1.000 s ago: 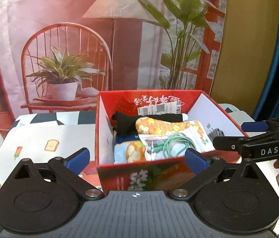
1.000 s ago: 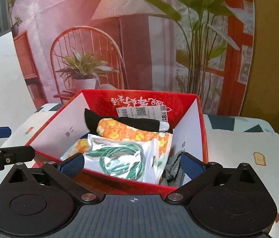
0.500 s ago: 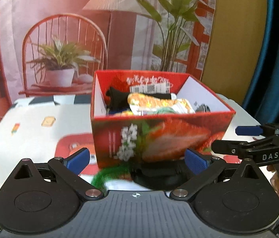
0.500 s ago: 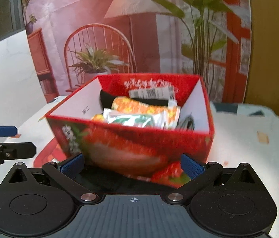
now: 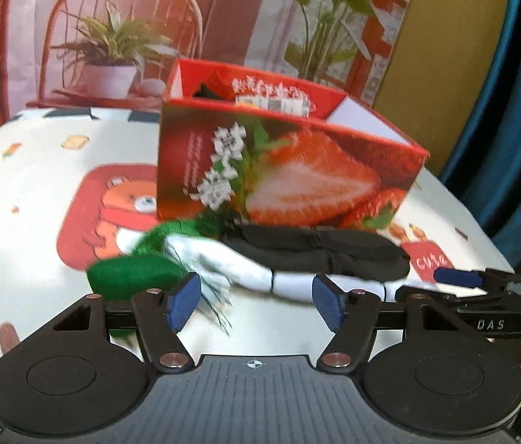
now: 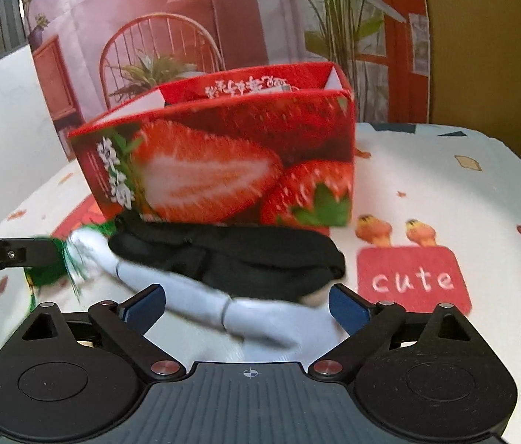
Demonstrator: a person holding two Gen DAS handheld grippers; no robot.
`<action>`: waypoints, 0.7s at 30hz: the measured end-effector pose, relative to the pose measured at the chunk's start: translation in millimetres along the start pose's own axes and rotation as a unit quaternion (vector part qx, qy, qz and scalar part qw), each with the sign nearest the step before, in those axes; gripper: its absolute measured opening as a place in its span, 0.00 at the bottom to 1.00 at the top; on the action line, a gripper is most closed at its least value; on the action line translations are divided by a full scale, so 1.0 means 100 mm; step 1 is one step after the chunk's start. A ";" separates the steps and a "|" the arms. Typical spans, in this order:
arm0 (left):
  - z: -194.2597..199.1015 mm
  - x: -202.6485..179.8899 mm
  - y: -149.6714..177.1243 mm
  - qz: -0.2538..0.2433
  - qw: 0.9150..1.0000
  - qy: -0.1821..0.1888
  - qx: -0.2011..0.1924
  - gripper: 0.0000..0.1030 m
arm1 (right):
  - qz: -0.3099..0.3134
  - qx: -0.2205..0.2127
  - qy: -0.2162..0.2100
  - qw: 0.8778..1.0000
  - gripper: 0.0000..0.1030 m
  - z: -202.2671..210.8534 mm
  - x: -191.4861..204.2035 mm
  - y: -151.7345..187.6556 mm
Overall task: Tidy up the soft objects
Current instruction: 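Close the right tool on the white cloth while the left tool grasps it too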
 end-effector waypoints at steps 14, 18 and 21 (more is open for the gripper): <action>-0.37 0.24 0.03 0.022 0.999 -0.034 0.031 0.67 | -0.013 0.006 0.004 1.000 0.64 -0.06 -0.14 0.12; -0.47 0.27 0.01 0.021 0.998 -0.040 0.032 0.67 | -0.003 0.006 0.003 1.000 0.62 -0.09 -0.12 0.14; -0.53 0.30 0.00 0.022 0.998 -0.044 0.030 0.64 | 0.005 0.007 0.004 1.000 0.59 -0.12 -0.11 0.14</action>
Point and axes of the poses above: each gripper's, at about its wrist camera, not at the fingertips, and z roughly against the way its jaws point, x to its left, y to its underside, the point moved 5 cm from there along -z, roughly the way its jaws point
